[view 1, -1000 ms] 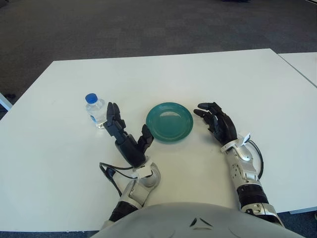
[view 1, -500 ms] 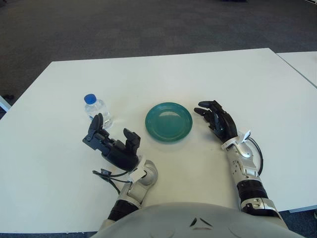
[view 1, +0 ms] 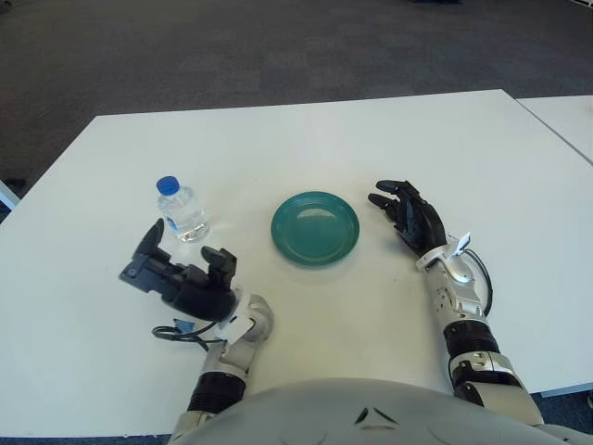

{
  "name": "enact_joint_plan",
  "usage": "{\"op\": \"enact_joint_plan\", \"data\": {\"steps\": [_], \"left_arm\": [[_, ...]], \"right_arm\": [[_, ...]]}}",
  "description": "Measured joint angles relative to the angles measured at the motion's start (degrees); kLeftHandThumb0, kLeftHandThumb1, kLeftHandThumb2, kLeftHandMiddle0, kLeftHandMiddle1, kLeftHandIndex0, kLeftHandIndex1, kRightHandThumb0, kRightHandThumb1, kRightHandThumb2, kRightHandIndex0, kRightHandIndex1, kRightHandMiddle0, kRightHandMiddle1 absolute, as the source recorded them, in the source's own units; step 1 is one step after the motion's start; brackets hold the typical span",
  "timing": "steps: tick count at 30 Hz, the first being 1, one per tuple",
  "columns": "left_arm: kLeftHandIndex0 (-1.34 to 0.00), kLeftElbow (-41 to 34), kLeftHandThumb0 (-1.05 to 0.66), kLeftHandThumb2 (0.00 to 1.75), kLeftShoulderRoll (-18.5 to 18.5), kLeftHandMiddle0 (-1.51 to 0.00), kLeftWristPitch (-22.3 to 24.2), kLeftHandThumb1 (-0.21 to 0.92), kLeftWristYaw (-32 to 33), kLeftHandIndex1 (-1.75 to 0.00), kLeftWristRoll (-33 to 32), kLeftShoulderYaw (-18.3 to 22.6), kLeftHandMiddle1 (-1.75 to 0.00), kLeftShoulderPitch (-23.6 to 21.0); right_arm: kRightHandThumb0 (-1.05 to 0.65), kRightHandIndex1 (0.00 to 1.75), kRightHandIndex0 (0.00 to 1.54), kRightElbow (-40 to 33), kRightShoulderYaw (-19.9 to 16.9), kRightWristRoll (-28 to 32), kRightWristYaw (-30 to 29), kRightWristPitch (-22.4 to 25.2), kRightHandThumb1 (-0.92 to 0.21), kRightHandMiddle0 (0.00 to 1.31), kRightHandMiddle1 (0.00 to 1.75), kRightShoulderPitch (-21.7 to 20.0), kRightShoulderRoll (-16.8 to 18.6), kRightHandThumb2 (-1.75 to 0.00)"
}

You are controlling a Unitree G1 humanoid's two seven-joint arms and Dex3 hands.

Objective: Put the bottle into the plate.

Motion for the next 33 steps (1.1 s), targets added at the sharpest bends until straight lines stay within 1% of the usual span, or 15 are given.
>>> {"op": "enact_joint_plan", "data": {"steps": [3, 5, 9, 15, 16, 17, 18, 21, 23, 28, 29, 30, 31, 32, 33], "left_arm": [[-0.19, 0.05, -0.84, 0.52, -0.15, -0.23, -2.66, 0.92, 0.02, -1.70, 1.26, 3.48, -1.74, -0.20], [-0.19, 0.20, -0.82, 0.48, -0.27, -0.28, -4.26, 0.92, 0.02, -1.73, 1.83, 5.78, -1.74, -0.48], [-0.20, 1.09, -0.78, 0.43, -0.52, -0.31, -7.24, 0.92, 0.04, -1.74, 2.15, 10.24, -1.75, -1.32], [-0.25, 3.93, -0.76, 0.46, -0.89, -0.24, -10.79, 0.92, 0.10, -1.74, 2.14, 17.45, -1.75, -4.14], [-0.29, 4.26, -0.63, 0.60, -0.91, -0.20, -11.05, 0.83, 0.10, -1.74, 2.15, 18.39, -1.75, -4.60], [-0.32, 4.54, -0.55, 0.71, -0.92, -0.17, -11.15, 0.76, 0.10, -1.75, 2.18, 19.35, -1.75, -5.01], [-0.34, 4.93, -0.50, 0.78, -0.95, -0.14, -11.17, 0.72, 0.11, -1.75, 2.40, 20.45, -1.73, -5.53], [-0.36, 6.07, -0.44, 0.86, -1.14, -0.11, -11.11, 0.67, 0.13, -1.75, 3.13, 23.94, -1.70, -7.35], [-0.37, 6.79, -0.42, 0.88, -1.25, -0.09, -11.09, 0.65, 0.13, -1.75, 3.50, 26.13, -1.63, -8.40], [-0.34, 8.16, -0.40, 0.85, -1.48, -0.09, -10.67, 0.68, 0.13, -1.75, 4.46, 30.53, -1.52, -10.51], [-0.33, 8.44, -0.39, 0.81, -1.51, -0.09, -10.52, 0.71, 0.14, -1.75, 4.65, 31.18, -1.50, -10.82], [-0.30, 8.69, -0.39, 0.74, -1.52, -0.09, -10.32, 0.76, 0.15, -1.75, 4.77, 31.70, -1.48, -11.08], [-0.28, 8.93, -0.38, 0.72, -1.53, -0.09, -10.17, 0.78, 0.18, -1.75, 4.96, 31.96, -1.47, -11.26], [-0.18, 9.16, -0.57, 0.71, -1.53, -0.06, -9.93, 0.83, 0.20, -1.61, 5.21, 32.10, -1.38, -11.41], [-0.12, 9.35, -0.68, 0.71, -1.53, -0.04, -9.59, 0.86, 0.21, -1.51, 5.48, 32.15, -1.33, -11.53]], "right_arm": [[-0.50, 0.59, 0.43, 0.78, -0.37, 0.02, 0.32, 0.00, -0.92, 0.14, 0.94, -0.62, -0.01, -0.76], [-0.51, 0.58, 0.43, 1.29, -0.62, 0.02, 0.48, 0.01, -0.92, 0.14, 0.94, -1.04, -0.02, -0.75], [-0.55, 0.58, 0.43, 1.42, -0.80, 0.01, 0.46, 0.43, -0.92, 0.15, 0.95, -1.36, -0.03, -0.75], [-0.55, 0.58, 0.42, 3.03, -1.39, 0.02, 1.12, 0.58, -0.92, 0.15, 0.96, -2.48, -0.47, -0.76], [-0.55, 0.58, 0.43, 3.43, -1.49, 0.01, 1.25, 0.61, -0.92, 0.15, 0.96, -2.81, -0.61, -0.77], [-0.55, 0.58, 0.43, 3.80, -1.57, 0.00, 1.34, 0.63, -0.92, 0.15, 0.96, -3.14, -0.76, -0.77], [-0.55, 0.58, 0.43, 4.24, -1.68, 0.00, 1.41, 0.63, -0.92, 0.14, 0.95, -3.45, -0.90, -0.77], [-0.54, 0.57, 0.43, 5.37, -1.96, -0.01, 1.44, 0.63, -0.92, 0.13, 0.95, -4.35, -1.38, -0.78], [-0.54, 0.56, 0.43, 5.99, -2.01, -0.01, 1.45, 0.64, -0.92, 0.12, 0.94, -4.86, -1.63, -0.80], [-0.54, 0.54, 0.42, 7.40, -2.05, -0.05, 1.44, 0.64, -0.92, 0.10, 0.94, -5.95, -2.03, -0.82], [-0.54, 0.54, 0.42, 7.63, -2.05, -0.05, 1.44, 0.64, -0.92, 0.10, 0.94, -6.12, -2.05, -0.82], [-0.54, 0.54, 0.42, 7.82, -2.06, -0.05, 1.44, 0.64, -0.92, 0.09, 0.94, -6.26, -2.08, -0.82], [-0.54, 0.53, 0.42, 8.00, -2.06, -0.05, 1.44, 0.64, -0.92, 0.09, 0.94, -6.37, -2.12, -0.82], [-0.54, 0.53, 0.42, 8.18, -2.07, -0.05, 1.43, 0.63, -0.92, 0.09, 0.94, -6.48, -2.14, -0.81], [-0.53, 0.53, 0.42, 8.32, -2.09, -0.05, 1.43, 0.63, -0.92, 0.09, 0.94, -6.57, -2.16, -0.81]]}}
